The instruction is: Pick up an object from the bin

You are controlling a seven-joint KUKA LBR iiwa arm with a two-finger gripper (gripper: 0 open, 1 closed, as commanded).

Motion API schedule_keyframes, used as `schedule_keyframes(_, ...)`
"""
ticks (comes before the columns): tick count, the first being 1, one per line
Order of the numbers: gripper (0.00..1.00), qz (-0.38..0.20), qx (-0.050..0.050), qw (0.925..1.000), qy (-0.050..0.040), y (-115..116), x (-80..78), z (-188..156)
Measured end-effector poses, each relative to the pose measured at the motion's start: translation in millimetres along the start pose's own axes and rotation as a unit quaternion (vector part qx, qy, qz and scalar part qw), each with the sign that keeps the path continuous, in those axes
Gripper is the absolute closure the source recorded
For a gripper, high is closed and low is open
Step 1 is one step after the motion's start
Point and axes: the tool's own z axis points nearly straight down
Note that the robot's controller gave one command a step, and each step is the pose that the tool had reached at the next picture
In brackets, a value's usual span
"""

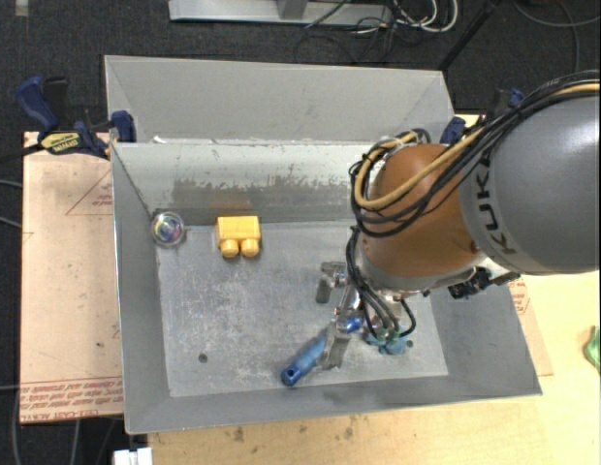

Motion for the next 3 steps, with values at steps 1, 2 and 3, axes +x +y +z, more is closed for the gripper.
schedule_keyframes(1,0.0,-0.081,-0.001,0.9967,-0.006,-4.4,-1.5,95.9)
schedule_keyframes(2,1.0,-0.081,-0.001,0.9967,-0.0045,-4.4,-0.9,94.3)
schedule_keyframes(3,1.0,-0.098,-0.001,0.9951,-0.009,16.1,-28.4,-43.3)
